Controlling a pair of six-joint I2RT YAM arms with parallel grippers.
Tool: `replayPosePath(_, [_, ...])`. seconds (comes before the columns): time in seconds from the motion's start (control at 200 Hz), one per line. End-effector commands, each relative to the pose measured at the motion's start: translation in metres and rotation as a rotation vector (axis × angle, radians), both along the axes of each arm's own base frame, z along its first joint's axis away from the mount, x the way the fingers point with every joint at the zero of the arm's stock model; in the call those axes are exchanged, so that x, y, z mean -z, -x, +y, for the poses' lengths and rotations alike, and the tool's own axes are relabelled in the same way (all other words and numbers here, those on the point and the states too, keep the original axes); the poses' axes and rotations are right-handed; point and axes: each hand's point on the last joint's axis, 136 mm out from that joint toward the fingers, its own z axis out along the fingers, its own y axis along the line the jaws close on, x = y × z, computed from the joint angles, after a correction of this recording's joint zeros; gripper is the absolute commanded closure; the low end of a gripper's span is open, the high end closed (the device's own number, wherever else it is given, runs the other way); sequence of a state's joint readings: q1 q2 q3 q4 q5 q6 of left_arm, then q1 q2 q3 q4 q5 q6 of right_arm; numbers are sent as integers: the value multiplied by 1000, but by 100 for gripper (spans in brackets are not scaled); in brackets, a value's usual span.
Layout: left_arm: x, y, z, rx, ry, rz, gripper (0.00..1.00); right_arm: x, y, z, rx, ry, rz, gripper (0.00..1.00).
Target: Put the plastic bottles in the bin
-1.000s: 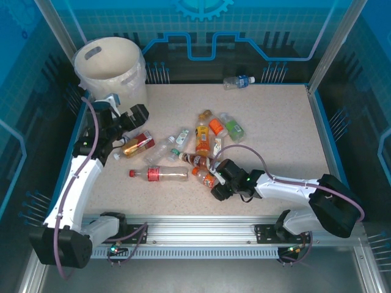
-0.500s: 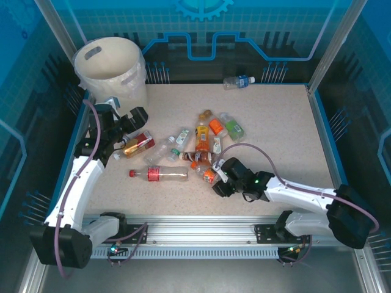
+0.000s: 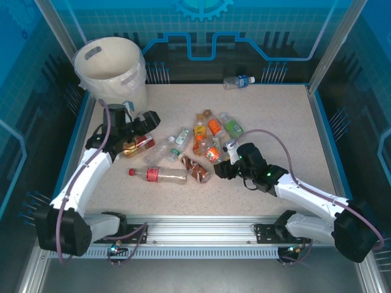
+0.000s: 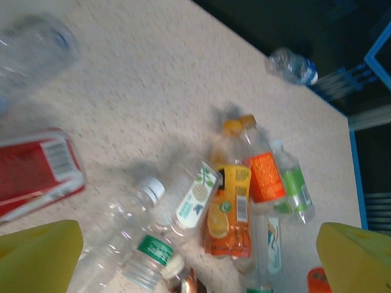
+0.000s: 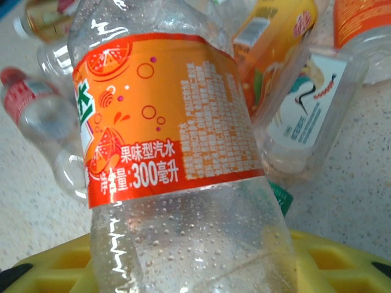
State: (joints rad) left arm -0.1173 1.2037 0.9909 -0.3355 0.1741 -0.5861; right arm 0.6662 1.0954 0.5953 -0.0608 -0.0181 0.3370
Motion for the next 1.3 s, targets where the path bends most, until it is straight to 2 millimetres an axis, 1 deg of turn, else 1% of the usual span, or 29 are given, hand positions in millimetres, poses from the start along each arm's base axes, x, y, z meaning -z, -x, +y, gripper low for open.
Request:
replayPosePath(0.0, [-3, -1, -38, 112, 93, -17, 1, -45, -17, 15, 10, -176, -30, 59])
replayPosePath(0.14, [-12, -1, -84, 252, 200, -89, 1, -63, -25, 21, 9, -253, -21, 59])
replayPosePath(0.31, [-24, 6, -135, 389, 277, -131, 1, -77, -29, 39, -37, -330, 43, 59])
replayPosePath(0.37, [-28, 9, -150, 414, 277, -141, 1, -82, -30, 45, -55, -348, 62, 60])
replayPosePath(0.46, [-34, 10, -163, 415, 266, -169, 1, -87, -32, 50, -65, -366, 72, 60])
replayPosePath(0.62, [-39, 6, -175, 401, 283, -193, 1, -100, -36, 61, -96, -414, 73, 59])
replayPosePath(0.75, [-45, 7, -186, 454, 309, -211, 1, -102, -39, 65, -94, -434, 99, 59])
replayPosePath(0.92, [-44, 7, -187, 451, 303, -218, 6, -105, -40, 68, -99, -462, 103, 58])
replayPosePath(0.98, [-43, 7, -185, 442, 301, -217, 10, -106, -39, 70, -106, -472, 106, 58])
replayPosePath(1.135, [-45, 7, -189, 455, 330, -230, 28, -109, -37, 73, -126, -505, 112, 57])
replayPosePath(1.21, [-47, 7, -190, 464, 344, -241, 35, -111, -36, 75, -134, -520, 109, 55])
replayPosePath(1.296, [-48, 7, -191, 464, 352, -255, 42, -111, -34, 77, -153, -518, 104, 51])
